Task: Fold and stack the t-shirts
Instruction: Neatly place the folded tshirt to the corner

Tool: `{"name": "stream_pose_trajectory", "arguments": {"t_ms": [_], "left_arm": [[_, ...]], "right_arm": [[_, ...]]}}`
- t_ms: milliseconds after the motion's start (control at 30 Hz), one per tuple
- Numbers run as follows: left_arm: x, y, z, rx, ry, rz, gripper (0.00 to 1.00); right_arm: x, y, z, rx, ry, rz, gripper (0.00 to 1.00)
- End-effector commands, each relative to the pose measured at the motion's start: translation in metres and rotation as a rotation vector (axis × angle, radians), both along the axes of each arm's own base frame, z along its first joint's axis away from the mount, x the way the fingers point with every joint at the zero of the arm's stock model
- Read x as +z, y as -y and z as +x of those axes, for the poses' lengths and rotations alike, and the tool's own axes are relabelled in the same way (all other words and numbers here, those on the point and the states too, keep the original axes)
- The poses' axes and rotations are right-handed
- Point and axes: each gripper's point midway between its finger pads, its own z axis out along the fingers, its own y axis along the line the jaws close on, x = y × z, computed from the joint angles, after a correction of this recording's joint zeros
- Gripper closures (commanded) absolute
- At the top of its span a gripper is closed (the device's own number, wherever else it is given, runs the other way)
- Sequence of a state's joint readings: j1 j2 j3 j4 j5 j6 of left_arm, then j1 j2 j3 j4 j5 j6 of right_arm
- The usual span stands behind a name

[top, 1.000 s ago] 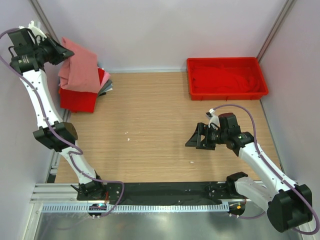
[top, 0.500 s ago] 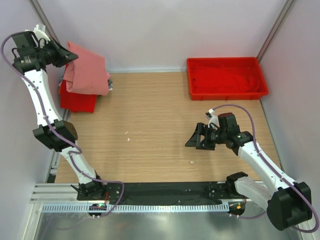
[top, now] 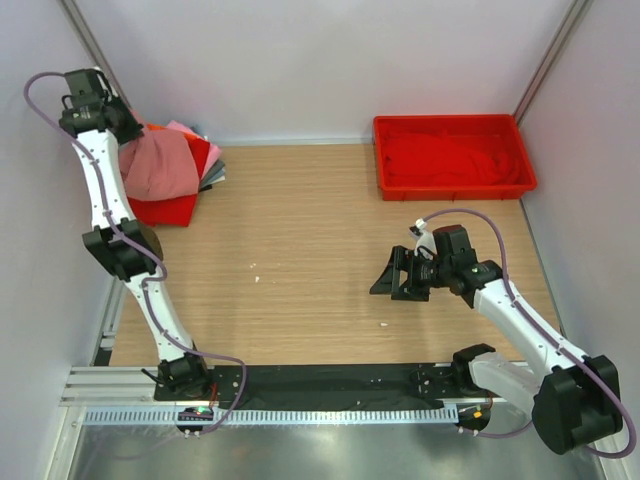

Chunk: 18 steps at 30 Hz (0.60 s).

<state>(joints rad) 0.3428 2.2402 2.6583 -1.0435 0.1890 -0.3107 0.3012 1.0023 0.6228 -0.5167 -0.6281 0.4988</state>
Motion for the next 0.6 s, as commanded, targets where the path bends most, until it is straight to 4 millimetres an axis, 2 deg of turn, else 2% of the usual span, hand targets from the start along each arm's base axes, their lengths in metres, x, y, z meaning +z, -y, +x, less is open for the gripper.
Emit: {"name": "stream_pose_trajectory", "arguments": {"t_ms": [0,167,333,433,567], "left_arm": [[-0.001,-0.031,0.003,0.141,-0.016,0.160,1.00],[-0.005,-0.070,-0.010,0.305,-0.062,0.260,0.96],[-0.012,-0.083,-0.003,0.342,-0.064,0.294,0.92],[-0.039,-0.090,0.005,0.356,-0.109,0.301,0.90],[-0.064,-0.100,0.006,0.394,-0.170,0.330,0.85]], "right_arm": [[0.003,-0.002,0.004,0.011,0.021,0.001,0.16],[0.001,-0.003,0.002,0.015,0.014,0.001,0.16],[0.000,-0.002,0.003,0.014,0.008,0.001,0.16],[-0.001,-0.003,0.003,0.013,0.003,-0.001,0.16],[-0.002,-0.002,0.003,0.014,-0.002,-0.005,0.16]]}}
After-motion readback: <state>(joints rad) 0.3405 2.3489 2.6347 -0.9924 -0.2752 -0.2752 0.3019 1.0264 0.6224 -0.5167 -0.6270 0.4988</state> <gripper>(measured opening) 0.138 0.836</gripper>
